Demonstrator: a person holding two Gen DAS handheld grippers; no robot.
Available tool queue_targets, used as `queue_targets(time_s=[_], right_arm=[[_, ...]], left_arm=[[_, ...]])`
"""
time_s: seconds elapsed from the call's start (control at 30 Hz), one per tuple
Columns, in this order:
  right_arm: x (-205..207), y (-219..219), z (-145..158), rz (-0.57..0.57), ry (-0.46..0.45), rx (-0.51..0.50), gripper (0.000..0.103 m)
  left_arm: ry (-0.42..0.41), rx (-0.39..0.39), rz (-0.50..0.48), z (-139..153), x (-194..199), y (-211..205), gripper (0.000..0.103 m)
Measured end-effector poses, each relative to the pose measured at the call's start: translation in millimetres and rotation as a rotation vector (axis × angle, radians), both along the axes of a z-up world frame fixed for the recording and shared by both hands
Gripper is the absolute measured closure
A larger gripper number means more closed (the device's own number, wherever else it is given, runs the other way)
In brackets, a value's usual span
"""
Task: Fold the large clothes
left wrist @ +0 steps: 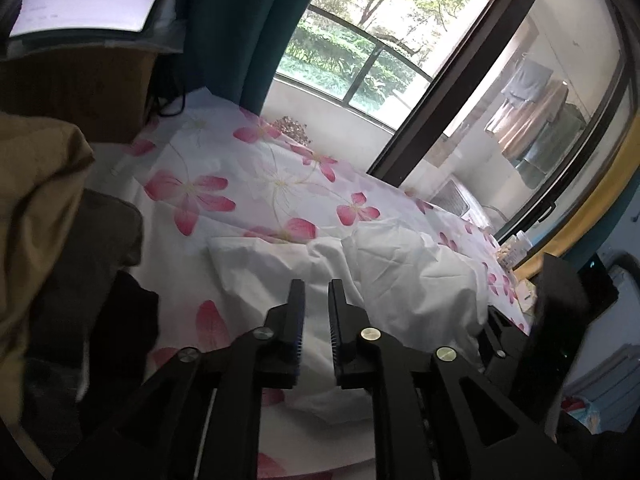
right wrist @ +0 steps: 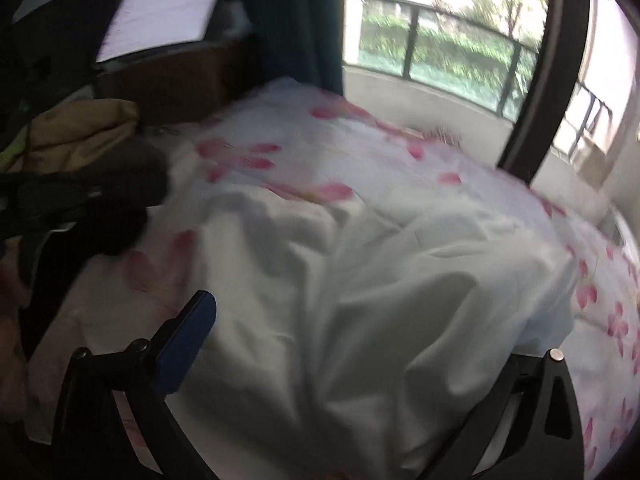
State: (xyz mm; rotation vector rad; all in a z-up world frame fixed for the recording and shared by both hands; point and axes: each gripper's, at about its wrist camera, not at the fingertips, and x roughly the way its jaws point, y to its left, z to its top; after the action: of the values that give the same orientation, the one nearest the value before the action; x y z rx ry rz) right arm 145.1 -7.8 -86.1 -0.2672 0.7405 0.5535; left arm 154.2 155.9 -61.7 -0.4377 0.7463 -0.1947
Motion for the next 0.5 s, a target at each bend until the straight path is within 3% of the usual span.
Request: queue_targets(time_s=[0.1,0.33,0.4,0.5], right_arm=[[-12.9,7.1,4.1,0.030,-0.032,0.022,0.002],[-33.1,34.1,-7.4,0.234,0.021,0.081,0.001],[-35.9,47.2,-20.6,0.303,0.065,0.033,0.001],[-50.5,53.1,-26.4,0.360,0.054,-0.010,0.001]], left_arm=[[-0.009,-0.002,0.004,4.1,-5.1,7.6,0.090],[-0.025,0.027,0.047,19.2,-22.1,24.5,0.090],[-0.032,0.041,0.055,25.0,-27.1,27.4,0.090],[-0.030,0.082,0.048,31.8,-30.1,26.3,0.090]])
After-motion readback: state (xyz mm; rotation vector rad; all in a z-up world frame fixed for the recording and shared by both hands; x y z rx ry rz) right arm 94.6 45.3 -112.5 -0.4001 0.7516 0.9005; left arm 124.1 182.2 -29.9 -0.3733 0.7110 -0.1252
